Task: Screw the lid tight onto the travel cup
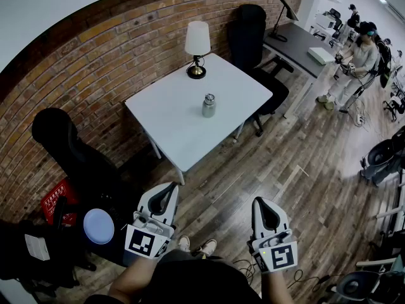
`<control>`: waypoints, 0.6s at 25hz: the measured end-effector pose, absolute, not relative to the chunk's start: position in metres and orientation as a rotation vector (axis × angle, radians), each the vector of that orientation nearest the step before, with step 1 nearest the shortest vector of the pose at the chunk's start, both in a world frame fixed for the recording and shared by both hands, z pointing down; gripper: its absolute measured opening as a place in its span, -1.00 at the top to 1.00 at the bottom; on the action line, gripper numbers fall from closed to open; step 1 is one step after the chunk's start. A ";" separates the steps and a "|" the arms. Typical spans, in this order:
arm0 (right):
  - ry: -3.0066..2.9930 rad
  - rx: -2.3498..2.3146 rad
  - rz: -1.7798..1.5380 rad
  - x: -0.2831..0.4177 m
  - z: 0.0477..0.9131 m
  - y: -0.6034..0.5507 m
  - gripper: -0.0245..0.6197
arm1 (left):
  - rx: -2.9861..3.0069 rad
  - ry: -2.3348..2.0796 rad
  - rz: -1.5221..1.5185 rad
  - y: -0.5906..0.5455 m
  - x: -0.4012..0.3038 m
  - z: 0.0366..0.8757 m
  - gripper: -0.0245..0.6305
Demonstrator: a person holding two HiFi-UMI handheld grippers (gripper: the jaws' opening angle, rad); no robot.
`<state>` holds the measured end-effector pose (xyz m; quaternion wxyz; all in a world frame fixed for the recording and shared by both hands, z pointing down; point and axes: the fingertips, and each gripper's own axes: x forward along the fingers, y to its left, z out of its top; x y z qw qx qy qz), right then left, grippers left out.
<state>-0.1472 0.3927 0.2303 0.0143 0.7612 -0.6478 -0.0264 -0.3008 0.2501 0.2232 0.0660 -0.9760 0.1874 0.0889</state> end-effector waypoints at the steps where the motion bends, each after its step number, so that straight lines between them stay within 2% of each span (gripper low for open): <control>1: -2.016 2.369 -0.089 -0.148 0.230 0.392 0.89 | -2.945 0.564 0.266 0.249 -0.301 0.224 0.85; 15: -2.074 2.452 -0.049 -0.120 0.227 0.411 0.88 | -2.945 0.546 0.252 0.262 -0.278 0.232 0.85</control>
